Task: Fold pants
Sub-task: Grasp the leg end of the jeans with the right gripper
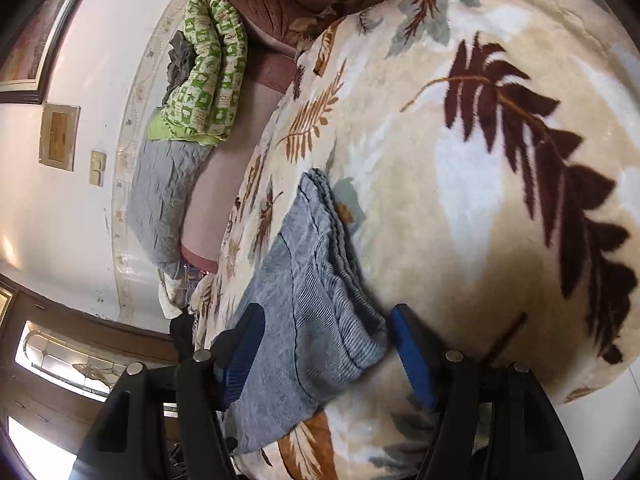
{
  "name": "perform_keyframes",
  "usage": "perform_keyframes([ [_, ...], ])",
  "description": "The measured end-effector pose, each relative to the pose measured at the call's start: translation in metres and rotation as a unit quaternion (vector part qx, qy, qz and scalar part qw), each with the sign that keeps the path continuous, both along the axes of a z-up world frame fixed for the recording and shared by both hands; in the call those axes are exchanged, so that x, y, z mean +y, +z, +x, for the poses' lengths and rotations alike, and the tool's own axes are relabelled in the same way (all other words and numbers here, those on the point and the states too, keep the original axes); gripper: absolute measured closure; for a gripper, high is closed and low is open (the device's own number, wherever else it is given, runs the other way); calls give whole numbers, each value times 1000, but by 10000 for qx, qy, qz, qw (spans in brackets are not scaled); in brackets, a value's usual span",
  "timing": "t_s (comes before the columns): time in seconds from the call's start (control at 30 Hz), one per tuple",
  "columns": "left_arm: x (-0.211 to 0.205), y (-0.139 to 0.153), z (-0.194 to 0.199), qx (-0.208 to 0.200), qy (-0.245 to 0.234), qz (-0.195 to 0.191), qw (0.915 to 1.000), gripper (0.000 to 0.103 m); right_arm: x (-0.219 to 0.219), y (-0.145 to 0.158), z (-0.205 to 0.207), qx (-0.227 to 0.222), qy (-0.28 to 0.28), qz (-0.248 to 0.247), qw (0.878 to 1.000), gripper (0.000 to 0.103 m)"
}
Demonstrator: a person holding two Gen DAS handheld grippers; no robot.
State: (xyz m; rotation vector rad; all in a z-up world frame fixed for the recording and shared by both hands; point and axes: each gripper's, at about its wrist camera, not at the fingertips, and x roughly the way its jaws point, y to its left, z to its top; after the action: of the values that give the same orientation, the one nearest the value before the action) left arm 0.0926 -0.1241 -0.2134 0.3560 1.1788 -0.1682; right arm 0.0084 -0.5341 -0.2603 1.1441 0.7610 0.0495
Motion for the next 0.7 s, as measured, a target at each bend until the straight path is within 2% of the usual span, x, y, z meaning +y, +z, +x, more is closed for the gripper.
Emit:
perform_keyframes([
  [0.1,2,1,3,-10,33,6,10000,0,1,1,7,-75,-7,10,10000,34],
  [0.17,3,2,5,-24,31,7,10000,0,3,0,13,-78,-56,-53,9999,39],
  [0.23,5,2,7,-27,61,-9,10000,0,4,-3,16,25,-124,-128,9998,62],
  [0.3,8,1,11,-8,115,-7,9999,0,3,-7,16,83,-183,-133,9997,72],
  [0.4,15,-1,16,36,210,-4,9998,0,5,-2,15,110,-210,-260,9994,75],
  [0.53,26,3,20,36,376,-160,9992,0,15,23,21,97,-118,-785,9968,75],
  [0.7,43,12,23,-33,497,-341,9982,0,40,65,38,54,218,-1608,9867,75],
])
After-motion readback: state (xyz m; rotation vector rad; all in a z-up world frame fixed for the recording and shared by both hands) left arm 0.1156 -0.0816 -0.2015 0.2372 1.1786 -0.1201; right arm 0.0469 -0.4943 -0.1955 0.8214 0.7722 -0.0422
